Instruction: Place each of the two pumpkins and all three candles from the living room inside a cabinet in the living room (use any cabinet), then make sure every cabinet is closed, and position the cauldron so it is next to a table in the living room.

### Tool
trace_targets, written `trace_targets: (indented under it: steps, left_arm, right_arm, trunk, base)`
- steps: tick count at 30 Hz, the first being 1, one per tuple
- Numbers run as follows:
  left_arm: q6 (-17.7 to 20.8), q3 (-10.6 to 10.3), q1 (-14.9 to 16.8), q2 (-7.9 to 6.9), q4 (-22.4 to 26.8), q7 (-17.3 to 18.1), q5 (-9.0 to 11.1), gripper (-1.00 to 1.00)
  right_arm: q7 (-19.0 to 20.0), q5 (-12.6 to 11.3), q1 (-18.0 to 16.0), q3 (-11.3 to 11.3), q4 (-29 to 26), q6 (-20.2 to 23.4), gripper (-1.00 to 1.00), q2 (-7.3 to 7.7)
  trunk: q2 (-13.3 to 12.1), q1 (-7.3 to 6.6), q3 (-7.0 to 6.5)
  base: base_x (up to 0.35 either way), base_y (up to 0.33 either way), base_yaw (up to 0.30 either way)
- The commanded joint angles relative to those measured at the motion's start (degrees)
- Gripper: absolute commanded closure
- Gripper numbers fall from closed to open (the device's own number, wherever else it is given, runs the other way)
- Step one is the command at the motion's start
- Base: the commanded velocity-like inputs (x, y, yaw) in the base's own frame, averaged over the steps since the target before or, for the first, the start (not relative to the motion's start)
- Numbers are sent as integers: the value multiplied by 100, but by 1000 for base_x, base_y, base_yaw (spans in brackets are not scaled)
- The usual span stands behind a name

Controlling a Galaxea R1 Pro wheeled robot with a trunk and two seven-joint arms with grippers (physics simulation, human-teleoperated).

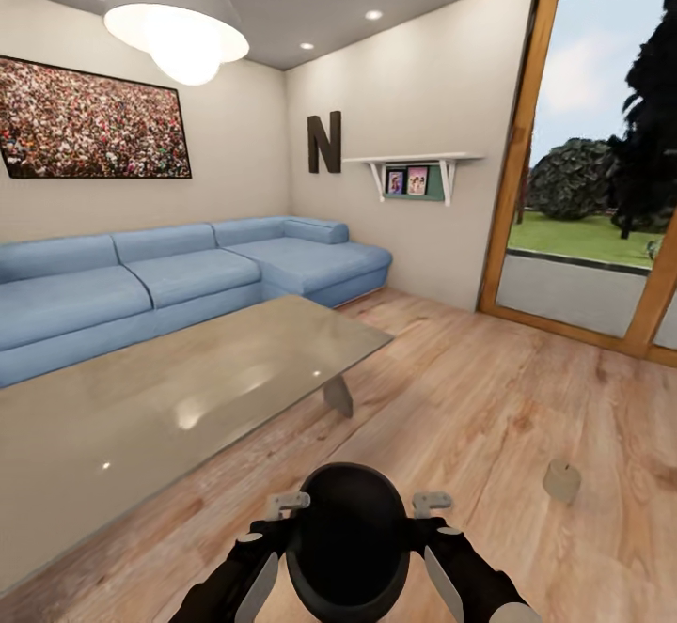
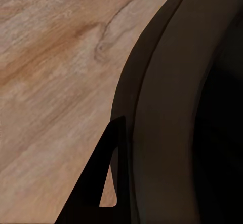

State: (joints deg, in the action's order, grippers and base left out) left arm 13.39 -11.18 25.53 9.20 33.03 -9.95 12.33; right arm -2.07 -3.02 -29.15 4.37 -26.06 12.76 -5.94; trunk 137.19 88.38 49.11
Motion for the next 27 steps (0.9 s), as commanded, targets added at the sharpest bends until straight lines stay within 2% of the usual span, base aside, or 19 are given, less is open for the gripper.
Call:
trace_targets:
  steps: [1, 18, 27]
  left_arm:
    - [32, -16, 4, -6, 10, -60, -21, 100]
    - [32, -16, 4, -6, 10, -60, -21, 100]
    - [32, -16, 4, -6, 10, -60, -21, 100]
  right_arm:
    - [-22, -32, -3, 29, -22, 33, 100, 5]
    - [-22, -32, -3, 29, -114, 62, 100, 5]
    - [-22, -32, -3, 29, -144, 77, 100, 5]
  trunk:
    - [3, 0, 5]
    - [3, 0, 5]
    - [3, 0, 5]
  base:
    - [162, -207, 271]
    - [104, -205, 271]
    - [192, -118, 271]
